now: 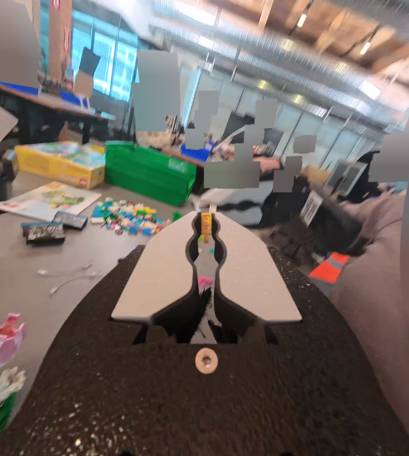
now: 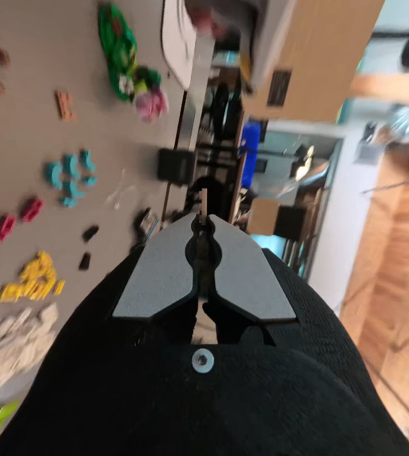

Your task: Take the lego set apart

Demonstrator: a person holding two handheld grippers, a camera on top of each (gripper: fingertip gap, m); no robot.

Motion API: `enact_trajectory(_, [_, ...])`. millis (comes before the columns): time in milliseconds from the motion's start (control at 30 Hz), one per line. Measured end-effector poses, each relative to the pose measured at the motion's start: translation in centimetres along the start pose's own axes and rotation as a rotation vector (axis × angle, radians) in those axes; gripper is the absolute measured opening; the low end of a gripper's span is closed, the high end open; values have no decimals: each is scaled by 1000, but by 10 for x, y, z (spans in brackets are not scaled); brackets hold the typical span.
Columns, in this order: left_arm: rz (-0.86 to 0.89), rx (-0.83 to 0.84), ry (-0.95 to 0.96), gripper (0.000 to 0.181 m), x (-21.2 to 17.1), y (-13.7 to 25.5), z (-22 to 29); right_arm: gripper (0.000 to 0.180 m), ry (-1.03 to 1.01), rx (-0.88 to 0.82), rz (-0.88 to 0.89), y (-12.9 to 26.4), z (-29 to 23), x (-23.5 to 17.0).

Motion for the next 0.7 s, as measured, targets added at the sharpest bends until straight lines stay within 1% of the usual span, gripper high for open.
enact_trajectory(33, [-73,28,-41,8,-4,-7,2,3,-34,30,-51,7,-3,-16])
enact_trajectory(100, [-220,71,-118,7,-13,-32,6,3,-105,95,-140,21,-13,-45])
enact_trajectory(167, [-322,91,-227,7,-25,-70,7,3,-201,162,-193,34,-27,-64])
enact_trajectory(233, [-441,95,-352,7,-42,-115,2,2,-249,203,-229,43,-43,-73])
enact_trajectory(300, [-604,97,-467,8,-65,-156,-7,3,-251,220,-265,50,-58,-78])
enact_trajectory(367, [-708,89,-572,8,-85,-184,-14,3,-251,223,-279,56,-72,-81])
enact_trajectory(433, [-759,113,-652,8,-96,-199,-20,3,-275,227,-275,60,-85,-85])
enact_trajectory(467, [-783,116,-661,14,-100,-204,-22,3,-282,229,-272,61,-91,-87])
enact_trajectory(533, [-835,96,-635,31,-105,-210,-26,3,-284,237,-273,61,-103,-94])
enact_trajectory(567, [-841,91,-627,34,-106,-211,-27,3,-280,238,-273,61,-108,-98])
enact_trajectory(700, [-815,114,-592,38,-103,-212,-31,3,-267,242,-263,56,-122,-111])
Point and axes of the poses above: each gripper's, where its closed fingertips meet, y back along the fingers, x out of its top, z = x × y across the jaws, the point moved 10 cm from there along y, back along the fingers, and after that the axes turned 2 degrees about -y, right-handed, at the moved point
